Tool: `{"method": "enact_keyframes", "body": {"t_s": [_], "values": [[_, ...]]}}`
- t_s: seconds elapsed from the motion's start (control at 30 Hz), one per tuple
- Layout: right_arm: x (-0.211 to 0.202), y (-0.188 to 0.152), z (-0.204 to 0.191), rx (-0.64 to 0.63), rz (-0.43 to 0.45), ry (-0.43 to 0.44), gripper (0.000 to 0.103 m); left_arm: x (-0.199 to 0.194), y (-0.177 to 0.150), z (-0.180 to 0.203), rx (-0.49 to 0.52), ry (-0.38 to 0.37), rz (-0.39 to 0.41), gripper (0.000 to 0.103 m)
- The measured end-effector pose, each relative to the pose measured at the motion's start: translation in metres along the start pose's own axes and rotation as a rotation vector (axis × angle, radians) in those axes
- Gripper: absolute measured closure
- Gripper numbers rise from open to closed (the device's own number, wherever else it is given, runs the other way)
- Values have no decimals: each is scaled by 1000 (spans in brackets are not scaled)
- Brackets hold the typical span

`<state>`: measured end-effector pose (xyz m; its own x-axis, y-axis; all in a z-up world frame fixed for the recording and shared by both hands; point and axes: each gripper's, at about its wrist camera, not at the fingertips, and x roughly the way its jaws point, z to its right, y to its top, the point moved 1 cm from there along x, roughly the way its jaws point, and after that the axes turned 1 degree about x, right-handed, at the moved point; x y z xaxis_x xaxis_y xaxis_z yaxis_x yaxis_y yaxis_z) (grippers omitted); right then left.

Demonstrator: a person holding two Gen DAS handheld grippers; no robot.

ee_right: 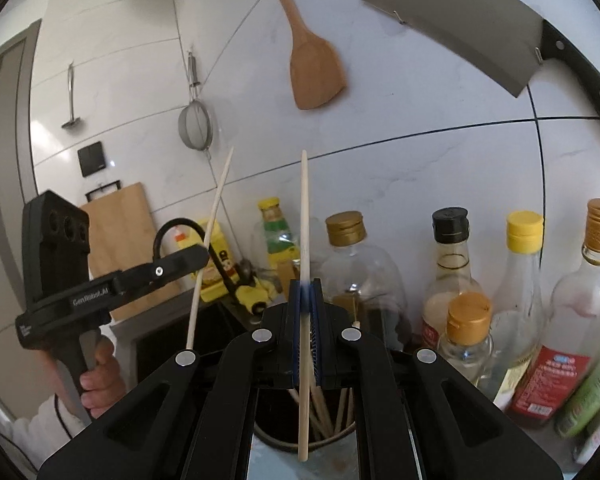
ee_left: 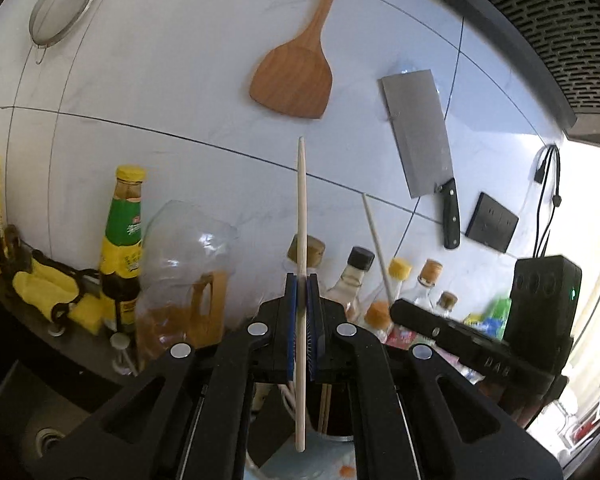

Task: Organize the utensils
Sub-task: 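Lift the chopstick in the right gripper over the holder while the left carries its own, then open the right gripper over the holder while the left gripper releases its chopstick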

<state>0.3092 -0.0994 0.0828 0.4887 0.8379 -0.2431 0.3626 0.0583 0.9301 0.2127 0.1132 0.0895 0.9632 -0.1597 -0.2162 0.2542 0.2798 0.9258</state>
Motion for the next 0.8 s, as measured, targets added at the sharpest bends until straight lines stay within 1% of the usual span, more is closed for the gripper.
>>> {"method": "enact_keyframes", "body": {"t_s": [0.3,0.43,0.57,0.8], "values": [[24,-7,17,15,49,66,98,30,-7,-2,-37,-94,28,98],[35,-16,24,43,40,95,98,40,-16,4,-22,-124,20,98],[44,-28,29,53,11,93,98,48,-29,10,26,-104,-5,98],[47,-40,30,37,-35,68,98,50,-48,2,-8,-110,-32,98]]}}
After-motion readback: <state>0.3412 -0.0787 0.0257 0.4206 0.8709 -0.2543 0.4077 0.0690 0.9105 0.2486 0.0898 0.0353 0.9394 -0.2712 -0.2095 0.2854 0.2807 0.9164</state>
